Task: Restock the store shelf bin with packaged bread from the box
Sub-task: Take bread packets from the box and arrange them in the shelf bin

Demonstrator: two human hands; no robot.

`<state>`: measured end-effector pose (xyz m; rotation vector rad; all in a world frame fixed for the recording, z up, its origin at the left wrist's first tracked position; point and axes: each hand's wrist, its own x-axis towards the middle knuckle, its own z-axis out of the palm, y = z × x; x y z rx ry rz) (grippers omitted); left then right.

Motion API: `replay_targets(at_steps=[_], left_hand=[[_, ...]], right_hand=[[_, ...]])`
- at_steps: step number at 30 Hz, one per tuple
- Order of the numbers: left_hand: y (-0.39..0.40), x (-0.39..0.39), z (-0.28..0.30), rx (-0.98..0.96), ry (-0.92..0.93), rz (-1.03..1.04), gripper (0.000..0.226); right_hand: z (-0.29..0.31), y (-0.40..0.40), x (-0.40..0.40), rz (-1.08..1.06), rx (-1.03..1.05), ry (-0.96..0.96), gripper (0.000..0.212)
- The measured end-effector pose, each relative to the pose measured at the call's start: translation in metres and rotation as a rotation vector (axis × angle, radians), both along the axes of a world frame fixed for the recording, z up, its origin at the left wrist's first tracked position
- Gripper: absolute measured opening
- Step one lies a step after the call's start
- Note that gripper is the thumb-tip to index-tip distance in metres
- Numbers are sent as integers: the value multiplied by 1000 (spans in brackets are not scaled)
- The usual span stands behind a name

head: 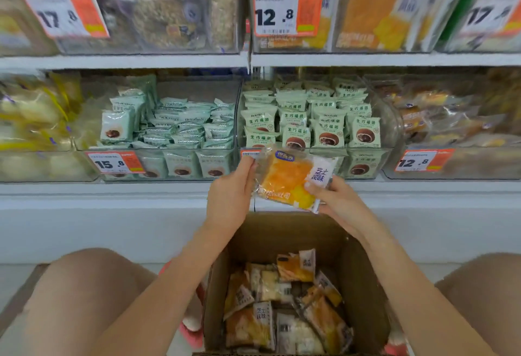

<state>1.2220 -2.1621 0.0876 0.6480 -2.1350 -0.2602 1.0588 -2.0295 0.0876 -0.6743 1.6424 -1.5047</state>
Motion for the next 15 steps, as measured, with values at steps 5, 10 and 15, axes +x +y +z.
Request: replay_targets(at_steps=[5, 10, 15], left_hand=[[-21, -22, 74, -10, 149, -26, 42], [-45, -45, 151, -213, 184, 127, 39], [-77, -94, 196, -361, -25, 171, 60]], right_hand=[[81, -20, -19, -41, -195, 137, 45], [182, -37, -58, -177, -421, 267, 68], [283, -67, -96, -323, -583, 456, 34]])
